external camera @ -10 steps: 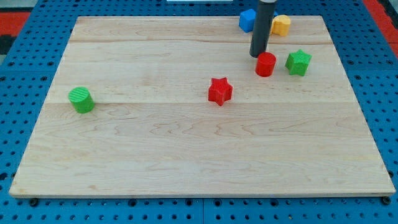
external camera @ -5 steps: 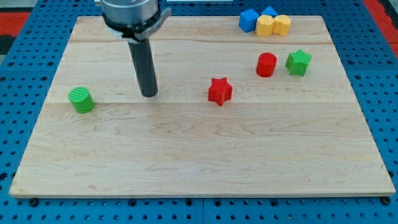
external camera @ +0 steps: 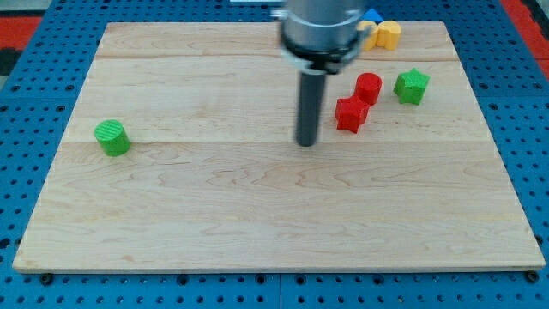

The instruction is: Push the red star bottom left to the green star

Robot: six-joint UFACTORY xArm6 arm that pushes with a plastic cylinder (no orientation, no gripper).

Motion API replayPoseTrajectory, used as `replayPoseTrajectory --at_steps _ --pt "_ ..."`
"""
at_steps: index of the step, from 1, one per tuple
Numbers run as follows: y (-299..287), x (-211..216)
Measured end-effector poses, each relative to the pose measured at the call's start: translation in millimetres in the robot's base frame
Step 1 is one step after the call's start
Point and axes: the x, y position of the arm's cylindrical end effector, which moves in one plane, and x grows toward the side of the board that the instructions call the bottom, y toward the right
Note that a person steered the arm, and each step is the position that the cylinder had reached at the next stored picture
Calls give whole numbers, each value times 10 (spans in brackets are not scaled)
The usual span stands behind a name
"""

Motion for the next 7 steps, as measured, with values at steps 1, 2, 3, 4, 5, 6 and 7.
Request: replayPoseTrajectory --at_steps 1,2,3,4,5,6,7 --pt "-254 -212" --pt "130 -442" --pt "735 -469" --pt "1217 -469" --pt "1398 -469" --pt "1303 -309" --pt "1321 -25"
